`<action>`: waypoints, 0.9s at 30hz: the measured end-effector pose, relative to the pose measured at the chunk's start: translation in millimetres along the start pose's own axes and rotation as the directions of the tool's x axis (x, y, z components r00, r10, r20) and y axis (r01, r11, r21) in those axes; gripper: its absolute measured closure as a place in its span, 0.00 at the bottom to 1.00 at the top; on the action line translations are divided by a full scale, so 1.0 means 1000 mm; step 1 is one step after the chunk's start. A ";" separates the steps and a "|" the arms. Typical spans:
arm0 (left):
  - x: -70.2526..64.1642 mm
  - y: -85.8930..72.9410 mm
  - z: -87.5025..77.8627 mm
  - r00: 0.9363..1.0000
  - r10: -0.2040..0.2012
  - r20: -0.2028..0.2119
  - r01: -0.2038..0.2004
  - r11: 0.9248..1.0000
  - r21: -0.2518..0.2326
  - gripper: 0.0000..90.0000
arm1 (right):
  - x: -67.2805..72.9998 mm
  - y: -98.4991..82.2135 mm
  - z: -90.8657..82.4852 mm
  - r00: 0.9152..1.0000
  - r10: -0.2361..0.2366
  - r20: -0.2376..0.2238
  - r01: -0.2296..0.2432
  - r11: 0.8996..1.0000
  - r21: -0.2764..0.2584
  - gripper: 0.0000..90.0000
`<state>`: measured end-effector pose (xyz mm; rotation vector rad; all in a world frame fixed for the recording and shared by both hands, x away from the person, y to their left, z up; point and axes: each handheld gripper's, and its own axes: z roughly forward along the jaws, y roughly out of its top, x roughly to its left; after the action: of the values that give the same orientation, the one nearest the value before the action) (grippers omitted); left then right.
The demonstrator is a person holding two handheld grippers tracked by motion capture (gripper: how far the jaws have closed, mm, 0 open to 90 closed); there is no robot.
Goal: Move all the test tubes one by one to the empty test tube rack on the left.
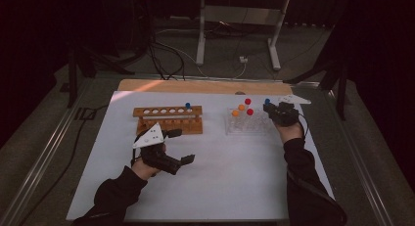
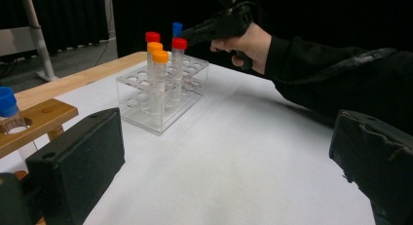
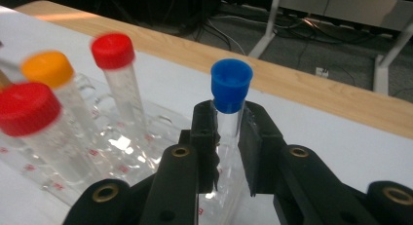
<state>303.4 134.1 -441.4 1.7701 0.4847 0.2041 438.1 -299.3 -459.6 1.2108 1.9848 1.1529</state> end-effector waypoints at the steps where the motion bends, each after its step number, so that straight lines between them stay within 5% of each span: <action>1: 0.000 0.000 0.000 1.000 0.001 0.001 -0.001 1.000 0.001 0.01 | 0.000 0.003 -0.002 1.000 -0.005 0.000 0.005 1.000 -0.002 0.86; 17: -0.003 0.005 0.000 1.000 0.001 0.020 -0.001 1.000 0.002 0.01 | 0.006 0.055 -0.046 0.997 -0.080 -0.014 0.079 0.996 -0.048 0.86; 27: -0.008 0.008 0.003 0.999 -0.002 0.035 0.001 1.000 0.021 0.01 | 0.031 0.081 -0.074 0.983 -0.129 -0.130 0.118 0.989 -0.087 0.86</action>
<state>299.4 126.7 -433.4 1.7904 0.4644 0.1669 401.3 -281.6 -353.7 0.9781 2.0608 1.2676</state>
